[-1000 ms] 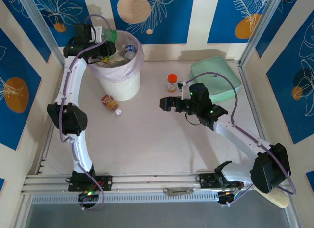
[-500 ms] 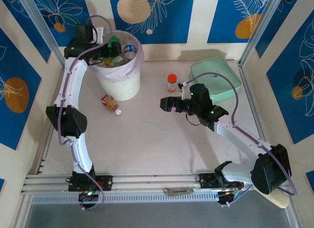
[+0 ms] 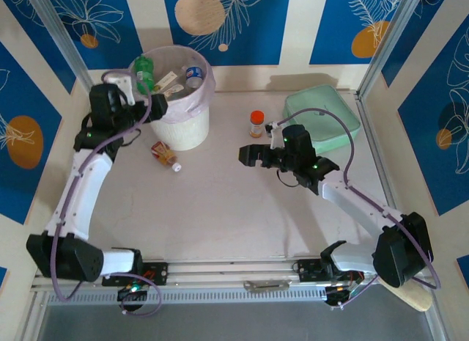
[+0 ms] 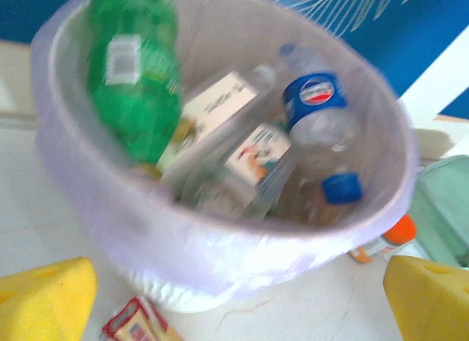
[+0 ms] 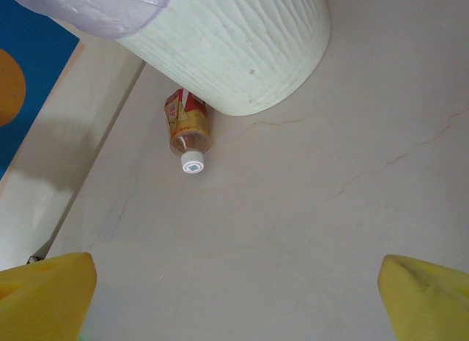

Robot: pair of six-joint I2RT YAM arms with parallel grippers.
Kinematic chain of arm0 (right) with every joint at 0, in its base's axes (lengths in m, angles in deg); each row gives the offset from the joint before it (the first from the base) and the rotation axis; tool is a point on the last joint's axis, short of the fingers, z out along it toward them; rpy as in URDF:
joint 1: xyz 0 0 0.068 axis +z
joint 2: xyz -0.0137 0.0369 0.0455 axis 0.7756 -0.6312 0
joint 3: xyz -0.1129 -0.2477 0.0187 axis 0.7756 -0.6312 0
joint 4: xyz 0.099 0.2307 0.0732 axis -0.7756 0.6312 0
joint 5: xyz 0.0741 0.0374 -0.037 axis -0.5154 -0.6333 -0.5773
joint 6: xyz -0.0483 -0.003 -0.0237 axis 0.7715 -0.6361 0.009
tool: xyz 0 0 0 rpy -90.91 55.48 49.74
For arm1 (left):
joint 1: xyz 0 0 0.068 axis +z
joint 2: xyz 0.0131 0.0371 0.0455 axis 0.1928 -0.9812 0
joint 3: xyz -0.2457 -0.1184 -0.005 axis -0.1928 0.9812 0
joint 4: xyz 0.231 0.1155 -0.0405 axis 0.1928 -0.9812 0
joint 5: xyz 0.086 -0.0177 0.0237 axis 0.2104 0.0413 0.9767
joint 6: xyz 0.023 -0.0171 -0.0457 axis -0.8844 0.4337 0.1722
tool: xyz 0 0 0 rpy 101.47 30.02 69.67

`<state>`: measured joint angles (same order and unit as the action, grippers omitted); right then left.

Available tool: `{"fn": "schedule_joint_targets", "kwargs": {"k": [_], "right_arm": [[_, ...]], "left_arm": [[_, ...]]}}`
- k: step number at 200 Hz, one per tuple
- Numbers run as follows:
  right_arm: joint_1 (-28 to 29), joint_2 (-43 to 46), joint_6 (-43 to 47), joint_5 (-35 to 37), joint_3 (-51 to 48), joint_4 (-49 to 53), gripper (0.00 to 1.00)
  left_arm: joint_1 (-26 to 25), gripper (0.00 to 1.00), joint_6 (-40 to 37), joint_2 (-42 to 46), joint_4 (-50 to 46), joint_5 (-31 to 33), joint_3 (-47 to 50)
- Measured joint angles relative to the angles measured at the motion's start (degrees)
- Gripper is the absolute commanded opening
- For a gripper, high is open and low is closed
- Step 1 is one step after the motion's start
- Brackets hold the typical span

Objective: Put the plastic bottles in the bin

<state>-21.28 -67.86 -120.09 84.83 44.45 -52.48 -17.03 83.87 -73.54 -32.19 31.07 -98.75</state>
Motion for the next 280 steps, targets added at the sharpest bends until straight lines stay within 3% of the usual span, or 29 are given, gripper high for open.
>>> {"fn": "schedule_joint_targets", "kwargs": {"k": [56, 129, 207, 280], "right_arm": [[0.0, -5.8, -1.4, -0.9, 1.0, -0.7, 0.99], [0.8, -8.2, -2.2, -1.5, 3.8, -1.3, 0.99], [1.6, -7.4, -2.2, -0.2, 3.8, -0.6, 0.99], [1.6, -2.4, -2.2, 2.8, 1.7, 1.3, 0.99]], "left_arm": [[0.0, 1.00, 5.3, 10.2, 3.0, 8.5, 19.9], [0.0, 1.00, 13.6, 6.1, 10.6, 7.6, 32.5], [-0.4, 1.00, 19.1, -8.7, 23.2, 2.7, 34.2], [-3.1, 1.00, 18.8, -21.5, 24.9, 3.3, 26.8]]}}
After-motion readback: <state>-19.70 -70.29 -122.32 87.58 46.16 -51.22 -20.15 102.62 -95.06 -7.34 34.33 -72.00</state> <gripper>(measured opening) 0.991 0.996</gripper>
